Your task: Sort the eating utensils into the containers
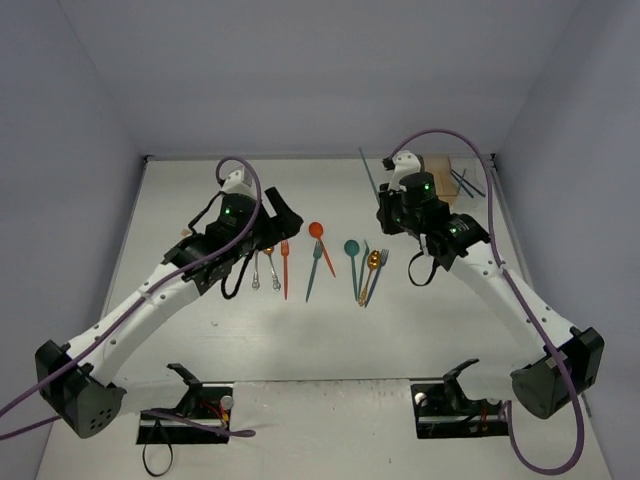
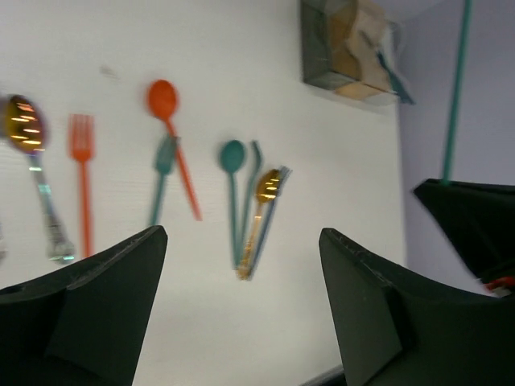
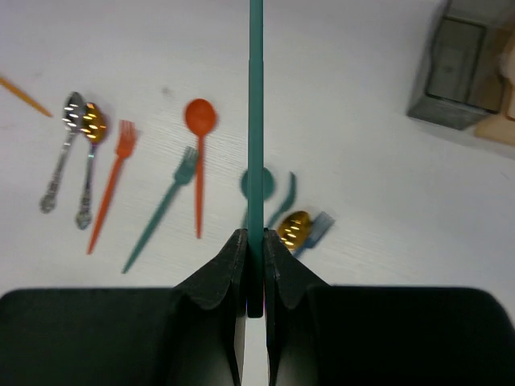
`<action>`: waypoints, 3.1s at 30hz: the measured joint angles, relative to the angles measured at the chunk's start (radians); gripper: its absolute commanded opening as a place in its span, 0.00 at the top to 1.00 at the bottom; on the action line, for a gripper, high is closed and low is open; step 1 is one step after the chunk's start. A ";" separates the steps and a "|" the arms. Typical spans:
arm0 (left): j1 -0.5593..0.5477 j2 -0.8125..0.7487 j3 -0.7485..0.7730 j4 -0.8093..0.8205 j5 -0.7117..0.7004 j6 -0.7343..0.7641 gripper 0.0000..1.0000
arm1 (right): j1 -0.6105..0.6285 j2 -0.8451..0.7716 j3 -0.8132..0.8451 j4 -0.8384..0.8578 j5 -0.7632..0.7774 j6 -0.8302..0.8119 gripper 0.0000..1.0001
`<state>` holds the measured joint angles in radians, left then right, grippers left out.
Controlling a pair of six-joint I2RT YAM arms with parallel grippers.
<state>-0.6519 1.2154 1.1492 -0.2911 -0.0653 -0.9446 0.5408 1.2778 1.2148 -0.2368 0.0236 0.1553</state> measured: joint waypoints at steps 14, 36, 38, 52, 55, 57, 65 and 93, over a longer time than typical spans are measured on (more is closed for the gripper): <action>0.268 -0.228 -0.187 -0.269 -0.136 0.391 0.25 | -0.460 0.337 0.192 -0.177 0.011 -0.211 1.00; 0.249 -0.235 -0.317 -0.231 -0.096 0.567 0.25 | -0.678 0.885 0.706 -0.295 0.034 -0.342 1.00; 0.247 -0.235 -0.317 -0.230 -0.097 0.568 0.25 | -0.678 0.903 0.708 -0.306 0.039 -0.348 0.99; 0.247 -0.234 -0.317 -0.228 -0.101 0.568 0.25 | -0.678 0.922 0.752 -0.323 0.097 -0.378 0.66; 0.247 -0.233 -0.317 -0.228 -0.101 0.568 0.25 | -0.678 0.923 0.760 -0.323 0.101 -0.378 0.65; 0.247 -0.233 -0.317 -0.228 -0.101 0.568 0.25 | -0.678 0.923 0.765 -0.323 0.103 -0.378 0.64; 0.251 -0.219 -0.317 -0.233 -0.105 0.527 0.25 | -0.664 0.867 0.802 -0.331 0.101 -0.328 0.50; 0.563 0.458 0.034 -0.226 -0.189 0.015 0.28 | -0.438 -0.026 0.081 -0.187 -0.148 -0.047 0.24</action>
<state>-0.0889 1.6729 1.1832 -0.5168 -0.2544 -0.9298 0.1030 1.2520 1.2957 -0.4237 -0.1245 0.1085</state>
